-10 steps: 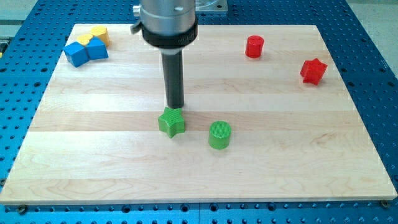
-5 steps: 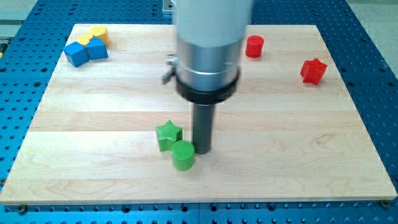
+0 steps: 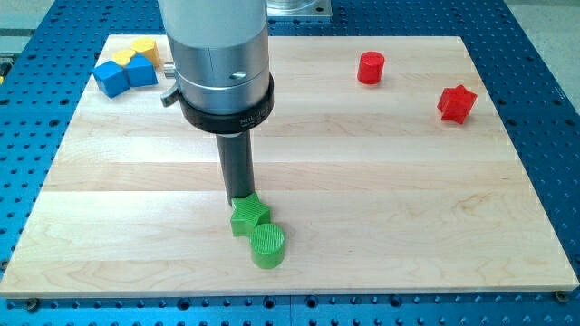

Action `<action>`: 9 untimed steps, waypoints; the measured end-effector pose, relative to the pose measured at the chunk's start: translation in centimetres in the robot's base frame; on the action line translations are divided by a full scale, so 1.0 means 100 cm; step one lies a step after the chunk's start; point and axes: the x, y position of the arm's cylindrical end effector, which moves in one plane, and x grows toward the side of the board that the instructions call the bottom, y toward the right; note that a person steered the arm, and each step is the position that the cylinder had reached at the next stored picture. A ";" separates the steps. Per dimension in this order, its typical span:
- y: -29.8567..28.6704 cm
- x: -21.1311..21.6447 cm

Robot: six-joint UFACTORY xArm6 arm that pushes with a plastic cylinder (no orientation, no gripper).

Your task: Move the green blocks to the bottom center

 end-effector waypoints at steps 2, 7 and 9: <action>-0.010 -0.009; 0.019 -0.073; -0.014 -0.195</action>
